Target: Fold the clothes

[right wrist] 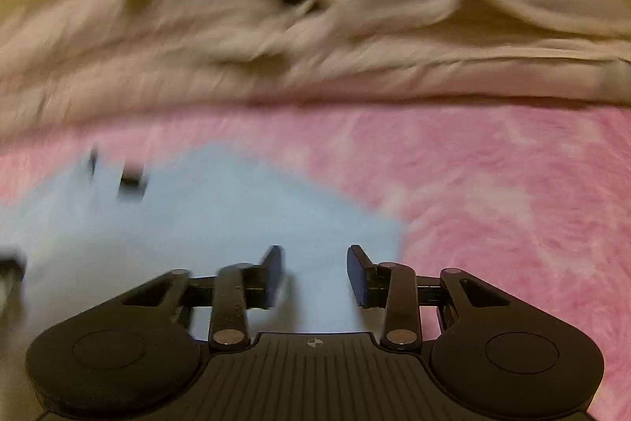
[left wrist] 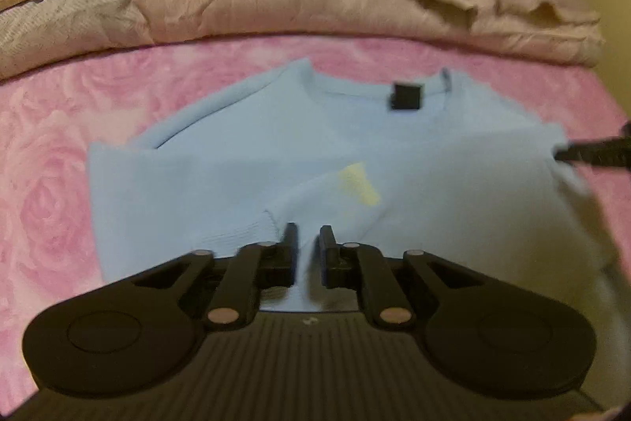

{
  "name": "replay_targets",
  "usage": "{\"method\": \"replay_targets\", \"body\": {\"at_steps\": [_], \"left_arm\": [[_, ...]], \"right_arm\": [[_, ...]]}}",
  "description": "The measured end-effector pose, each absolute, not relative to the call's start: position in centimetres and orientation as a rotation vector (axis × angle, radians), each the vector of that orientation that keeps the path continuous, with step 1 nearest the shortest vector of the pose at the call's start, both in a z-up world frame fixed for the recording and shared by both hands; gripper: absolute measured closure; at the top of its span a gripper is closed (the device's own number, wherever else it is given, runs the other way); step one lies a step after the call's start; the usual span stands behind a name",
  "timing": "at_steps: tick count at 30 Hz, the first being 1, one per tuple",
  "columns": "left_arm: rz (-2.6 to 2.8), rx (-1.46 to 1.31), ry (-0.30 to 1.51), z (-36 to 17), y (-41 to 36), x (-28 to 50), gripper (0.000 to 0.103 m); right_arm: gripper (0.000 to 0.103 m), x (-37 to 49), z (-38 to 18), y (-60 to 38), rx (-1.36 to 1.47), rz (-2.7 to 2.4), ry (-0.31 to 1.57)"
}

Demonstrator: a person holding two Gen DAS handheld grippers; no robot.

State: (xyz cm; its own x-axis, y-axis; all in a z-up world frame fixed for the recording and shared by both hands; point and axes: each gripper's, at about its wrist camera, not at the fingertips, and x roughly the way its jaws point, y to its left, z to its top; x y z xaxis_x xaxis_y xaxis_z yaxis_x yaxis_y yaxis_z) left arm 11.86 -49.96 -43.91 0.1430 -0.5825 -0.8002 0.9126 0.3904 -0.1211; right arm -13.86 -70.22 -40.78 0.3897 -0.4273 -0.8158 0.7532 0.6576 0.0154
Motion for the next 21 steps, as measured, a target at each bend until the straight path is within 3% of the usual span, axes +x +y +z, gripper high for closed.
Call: {"method": "replay_targets", "body": {"at_steps": [2, 10, 21], "left_arm": [[-1.108, 0.433, 0.886, -43.6, -50.1, 11.9, 0.098], [-1.107, 0.429, 0.894, -40.6, -42.4, 7.7, 0.096], [-0.93, 0.553, 1.115, -41.7, -25.0, 0.7, 0.095]], "right_arm": [[0.067, -14.4, -42.3, -70.1, 0.416, -0.779, 0.932], [0.067, -20.1, -37.1, -64.9, 0.43, -0.741, 0.835], [0.065, -31.5, -40.2, -50.0, 0.397, -0.627, 1.129]]}}
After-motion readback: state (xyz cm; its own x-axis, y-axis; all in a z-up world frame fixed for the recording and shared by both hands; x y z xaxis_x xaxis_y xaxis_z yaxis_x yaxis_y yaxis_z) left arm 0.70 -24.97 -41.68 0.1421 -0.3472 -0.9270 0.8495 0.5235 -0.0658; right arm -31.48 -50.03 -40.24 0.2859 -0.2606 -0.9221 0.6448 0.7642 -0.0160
